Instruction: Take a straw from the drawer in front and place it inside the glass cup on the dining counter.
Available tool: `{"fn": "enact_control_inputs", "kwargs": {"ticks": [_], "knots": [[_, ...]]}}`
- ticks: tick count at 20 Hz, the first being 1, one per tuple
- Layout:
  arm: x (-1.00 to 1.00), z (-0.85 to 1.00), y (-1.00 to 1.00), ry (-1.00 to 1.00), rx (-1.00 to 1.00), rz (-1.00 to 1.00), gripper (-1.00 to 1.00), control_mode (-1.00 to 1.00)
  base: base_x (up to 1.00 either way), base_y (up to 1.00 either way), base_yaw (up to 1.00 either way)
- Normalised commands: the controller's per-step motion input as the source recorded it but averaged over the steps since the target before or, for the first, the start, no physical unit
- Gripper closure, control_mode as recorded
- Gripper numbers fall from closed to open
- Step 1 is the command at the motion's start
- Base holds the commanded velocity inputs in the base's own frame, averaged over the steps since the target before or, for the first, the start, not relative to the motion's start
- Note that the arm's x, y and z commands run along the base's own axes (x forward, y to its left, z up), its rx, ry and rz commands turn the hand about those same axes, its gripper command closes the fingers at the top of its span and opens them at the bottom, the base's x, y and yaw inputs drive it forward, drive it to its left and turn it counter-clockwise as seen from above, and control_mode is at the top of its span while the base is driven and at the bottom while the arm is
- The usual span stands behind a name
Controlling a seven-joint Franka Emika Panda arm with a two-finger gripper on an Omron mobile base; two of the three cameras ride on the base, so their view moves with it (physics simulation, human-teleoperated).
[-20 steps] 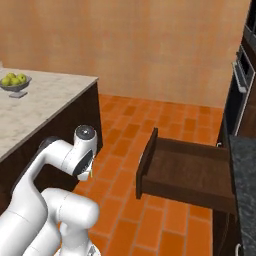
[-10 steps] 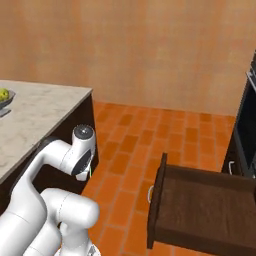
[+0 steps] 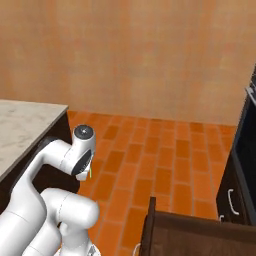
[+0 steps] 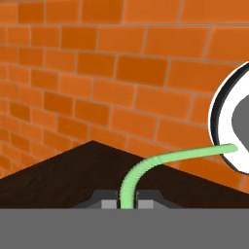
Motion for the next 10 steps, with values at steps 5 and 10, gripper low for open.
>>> {"fn": "enact_control_inputs", "kwargs": {"ticks": [5, 10], "knots": [[0.0, 0.0, 0.0, 0.0, 0.0, 0.0, 1.0, 1.0, 1.0, 0.33, -0.01], [0.0, 0.0, 0.0, 0.0, 0.0, 0.0, 1.0, 1.0, 1.0, 0.29, 0.04]]}}
